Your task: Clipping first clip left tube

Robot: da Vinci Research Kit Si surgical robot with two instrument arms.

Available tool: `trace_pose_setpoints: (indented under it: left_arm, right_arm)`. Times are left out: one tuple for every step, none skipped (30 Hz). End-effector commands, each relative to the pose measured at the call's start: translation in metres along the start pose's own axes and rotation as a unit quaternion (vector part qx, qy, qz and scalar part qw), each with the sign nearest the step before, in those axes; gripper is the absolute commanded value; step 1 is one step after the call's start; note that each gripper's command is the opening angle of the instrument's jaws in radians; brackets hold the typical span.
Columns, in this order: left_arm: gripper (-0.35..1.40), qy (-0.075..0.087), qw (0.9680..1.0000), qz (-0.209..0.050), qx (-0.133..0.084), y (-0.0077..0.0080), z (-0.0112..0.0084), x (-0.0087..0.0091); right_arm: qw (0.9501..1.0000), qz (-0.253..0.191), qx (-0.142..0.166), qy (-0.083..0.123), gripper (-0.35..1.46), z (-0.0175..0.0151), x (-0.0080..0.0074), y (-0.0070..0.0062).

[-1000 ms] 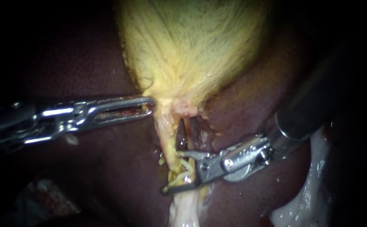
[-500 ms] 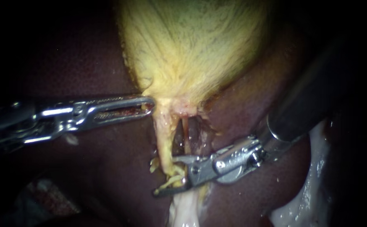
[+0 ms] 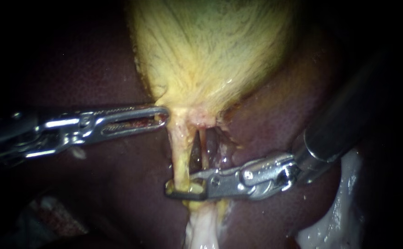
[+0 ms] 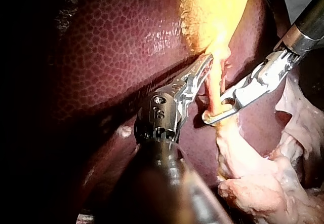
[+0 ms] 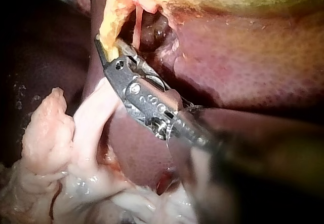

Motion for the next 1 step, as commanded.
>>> trace_pose_setpoints:
  left_arm:
    - [-0.35,0.000,1.0000,0.000,0.000,0.0001,0.0001,0.0000]
  right_arm:
    - [1.0000,-0.001,0.000,0.000,-0.35,0.0001,-0.0001,0.0000]
